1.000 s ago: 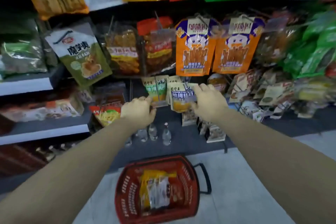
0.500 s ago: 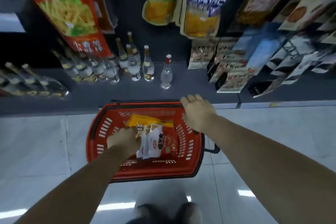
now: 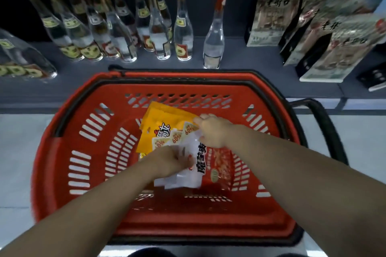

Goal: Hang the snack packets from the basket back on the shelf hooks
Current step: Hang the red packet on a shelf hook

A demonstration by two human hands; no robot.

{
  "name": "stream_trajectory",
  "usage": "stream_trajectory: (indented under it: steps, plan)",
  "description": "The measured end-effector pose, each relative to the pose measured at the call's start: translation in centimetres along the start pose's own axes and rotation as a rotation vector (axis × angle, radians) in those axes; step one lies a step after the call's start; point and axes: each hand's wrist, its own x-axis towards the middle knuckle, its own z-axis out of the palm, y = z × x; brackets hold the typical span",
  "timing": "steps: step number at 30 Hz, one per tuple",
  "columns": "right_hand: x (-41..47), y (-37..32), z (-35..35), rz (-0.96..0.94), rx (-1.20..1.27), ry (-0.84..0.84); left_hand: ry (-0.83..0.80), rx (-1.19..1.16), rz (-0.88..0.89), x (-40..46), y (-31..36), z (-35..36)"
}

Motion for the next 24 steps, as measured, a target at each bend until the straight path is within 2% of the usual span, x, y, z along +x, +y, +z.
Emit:
stream_trajectory:
  steps: [4, 8, 10, 13, 15, 16, 17, 18, 20, 22, 24]
  plan:
    - [1.7, -0.5, 1.6, -0.023, 0.166, -0.08, -0.088, 0.004, 0.039, 0.3, -0.2, 1.2]
    - [1.1, 0.1, 1.1, 0.029, 0.235, 0.042, -0.026, 0.028, 0.054, 0.1, -0.4, 0.8]
    - [0.5, 1.3, 0.5, 0.05, 0.267, 0.095, 0.01, 0.021, 0.002, 0.2, -0.7, -0.3]
    - [-0.4, 2.5, -0.7, 0.054, 0.367, 0.158, 0.186, -0.192, -0.048, 0.9, -1.7, -2.4]
    - [-1.2, 3.0, -1.6, 0.063, 0.431, 0.229, 0.446, -0.325, -0.002, 1.2, -2.0, -3.6]
    - [-1.6, 3.2, -2.0, 0.077, 0.506, 0.278, 0.582, -0.451, 0.039, 1.1, -1.8, -4.0]
    - [-2.1, 3.5, -2.3, 0.096, 0.616, 0.31, 0.652, -0.642, 0.084, 0.9, -1.5, -4.3]
    - [-2.6, 3.8, -2.6, 0.113, 0.743, 0.333, 0.64, -0.852, 0.138, 0.6, -1.1, -4.5]
    - [-3.4, 4.3, -2.8, 0.132, 0.934, 0.361, 0.44, -1.086, 0.199, 0.2, -0.3, -4.2]
    - [-3.8, 4.4, -2.9, 0.138, 1.023, 0.403, 0.3, -1.063, 0.251, 0.1, 0.1, -3.5]
    - [-4.0, 4.5, -3.1, 0.153, 1.088, 0.44, 0.343, -1.057, 0.285, 0.1, 0.9, -3.2]
